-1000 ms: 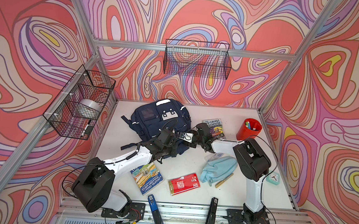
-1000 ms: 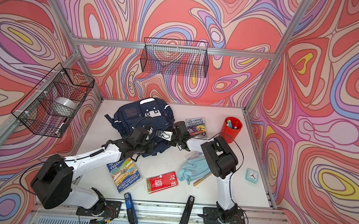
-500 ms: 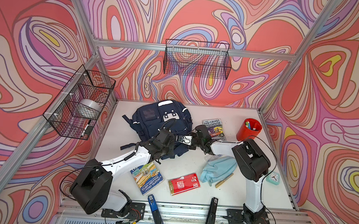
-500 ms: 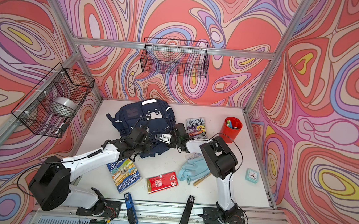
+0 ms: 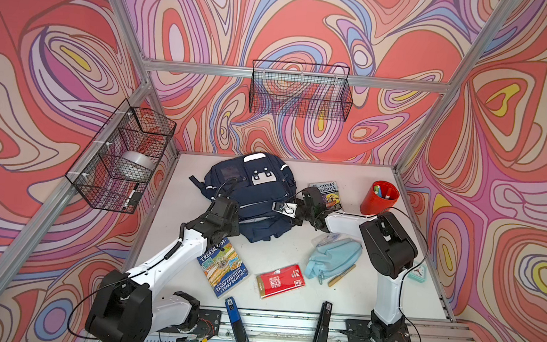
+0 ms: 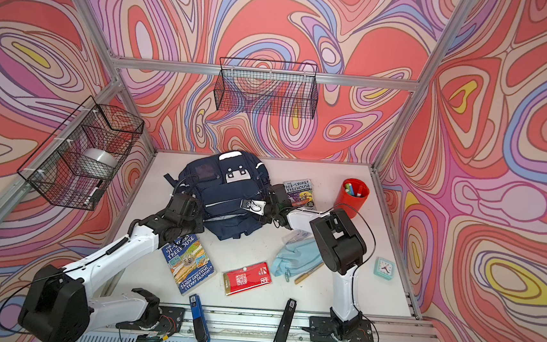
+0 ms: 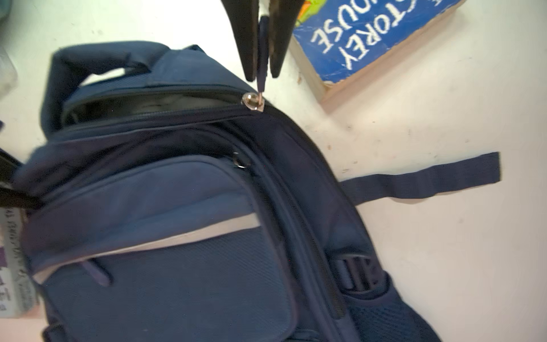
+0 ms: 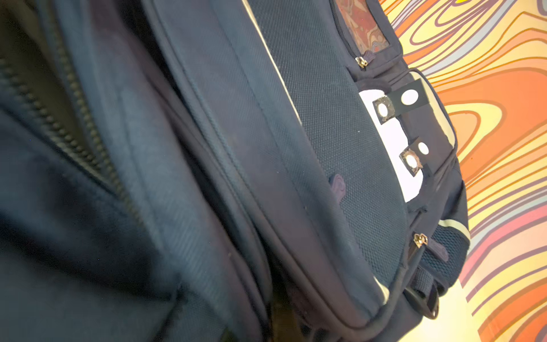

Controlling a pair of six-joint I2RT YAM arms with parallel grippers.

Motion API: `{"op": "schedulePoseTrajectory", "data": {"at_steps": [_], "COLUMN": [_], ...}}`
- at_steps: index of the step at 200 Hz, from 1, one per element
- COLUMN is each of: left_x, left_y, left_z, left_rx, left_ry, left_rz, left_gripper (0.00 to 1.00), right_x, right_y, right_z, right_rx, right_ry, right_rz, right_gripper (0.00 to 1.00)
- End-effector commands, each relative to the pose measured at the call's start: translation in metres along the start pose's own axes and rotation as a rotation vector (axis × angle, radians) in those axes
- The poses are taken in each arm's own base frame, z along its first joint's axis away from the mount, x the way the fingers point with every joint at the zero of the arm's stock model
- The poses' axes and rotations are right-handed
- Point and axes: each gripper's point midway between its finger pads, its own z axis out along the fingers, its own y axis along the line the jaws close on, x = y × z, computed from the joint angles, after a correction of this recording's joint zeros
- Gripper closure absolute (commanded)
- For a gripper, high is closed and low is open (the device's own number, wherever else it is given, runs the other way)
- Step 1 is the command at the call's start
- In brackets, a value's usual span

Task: Pack books, pencil case, and school supplies into a backpack
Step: Unzip the student bag at the center of the table.

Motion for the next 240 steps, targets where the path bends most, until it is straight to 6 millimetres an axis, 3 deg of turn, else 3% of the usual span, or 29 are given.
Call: {"op": "schedulePoseTrajectory", "data": {"at_steps": [1,36,57,81,88,106,134,156,169,189,201,216,240], "left_x": [-0.007,-0.042,-0.044,-0.058,-0.059,-0.072,-0.108,-0.116,-0.113,-0.085,-0.079,-0.079,-0.068], "left_y": [0.027,0.042,0.057,0.054,0.050,0.032,0.012,-0.011,-0.049,-0.111,-0.144,-0.150,-0.159], "left_z": [0.003,0.024,0.035,0.037,0.038,0.026,-0.025,-0.044,-0.044,-0.035,-0.033,-0.017,-0.009], "left_rx": [-0.072,-0.143,-0.160,-0.147,-0.131,-0.051,-0.027,0.053,0.212,0.388,0.487,0.486,0.537], "left_ry": [-0.028,-0.079,-0.062,-0.102,-0.092,-0.125,-0.274,-0.269,-0.248,-0.187,-0.197,-0.192,-0.121], "left_rz": [-0.068,-0.089,-0.129,-0.132,-0.129,-0.103,0.024,0.128,0.245,0.493,0.575,0.573,0.656], "left_gripper": [1.00,1.00,1.00,1.00,0.93,0.62,0.26,0.23,0.23,0.22,0.21,0.21,0.21], "right_x": [-0.011,-0.022,-0.029,-0.039,-0.042,-0.049,-0.050,-0.051,-0.053,-0.057,-0.061,-0.065,-0.066], "right_y": [-0.035,-0.037,-0.044,-0.055,-0.058,-0.066,-0.071,-0.070,-0.070,-0.074,-0.079,-0.081,-0.081], "right_z": [-0.020,-0.019,-0.022,-0.027,-0.027,-0.030,-0.031,-0.031,-0.032,-0.036,-0.039,-0.042,-0.043], "right_rx": [0.066,-0.011,-0.009,-0.002,-0.003,-0.004,0.004,-0.010,-0.011,0.010,0.036,0.053,0.048], "right_ry": [-0.031,-0.083,-0.105,-0.118,-0.120,-0.122,-0.105,-0.099,-0.105,-0.118,-0.134,-0.153,-0.154], "right_rz": [0.046,0.077,0.083,0.067,0.065,0.065,0.047,0.048,0.053,0.059,0.065,0.064,0.067], "right_gripper": [1.00,1.00,1.00,1.00,1.00,1.00,1.00,1.00,1.00,1.00,1.00,1.00,1.00]}}
